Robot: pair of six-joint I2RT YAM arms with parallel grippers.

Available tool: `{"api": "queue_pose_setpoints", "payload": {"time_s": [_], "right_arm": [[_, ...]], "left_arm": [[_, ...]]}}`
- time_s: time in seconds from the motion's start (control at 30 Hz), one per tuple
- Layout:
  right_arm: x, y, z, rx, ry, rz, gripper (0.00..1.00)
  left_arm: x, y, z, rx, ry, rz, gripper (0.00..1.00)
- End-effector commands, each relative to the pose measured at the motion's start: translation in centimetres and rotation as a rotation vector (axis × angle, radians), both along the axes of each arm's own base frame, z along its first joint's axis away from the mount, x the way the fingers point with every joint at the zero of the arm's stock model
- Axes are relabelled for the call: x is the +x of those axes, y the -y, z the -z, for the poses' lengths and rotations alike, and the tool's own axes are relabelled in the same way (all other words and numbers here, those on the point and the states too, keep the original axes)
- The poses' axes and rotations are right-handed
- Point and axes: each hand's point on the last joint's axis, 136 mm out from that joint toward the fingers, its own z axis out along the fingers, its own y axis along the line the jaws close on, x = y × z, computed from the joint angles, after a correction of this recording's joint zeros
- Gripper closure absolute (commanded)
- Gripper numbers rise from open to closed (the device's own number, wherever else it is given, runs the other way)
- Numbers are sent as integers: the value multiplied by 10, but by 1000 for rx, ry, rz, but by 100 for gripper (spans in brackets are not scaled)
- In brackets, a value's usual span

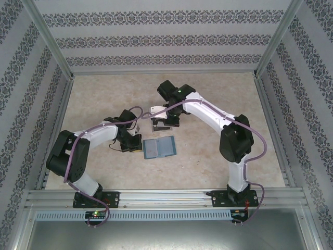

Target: Take the credit cards out of the card holder

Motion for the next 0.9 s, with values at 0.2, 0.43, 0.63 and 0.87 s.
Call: {"api": "queue_pose_setpoints", "payload": {"time_s": [0.2,0.43,0.63,0.87], "right_arm": [[28,0,0,-71,4,-92,99],[45,-5,4,-112,10,-127,99],[56,-8,8,-124,10,-142,99],[65,-8,14,-132,14,-157,98]], "left_arm": [[-1,-7,-5,8,-9,-16,97],[0,-7,-4,10,-16,-21,97],[2,-8,-1,13,-25,-25,97],[2,-8,0,15,-32,-26,97]]}}
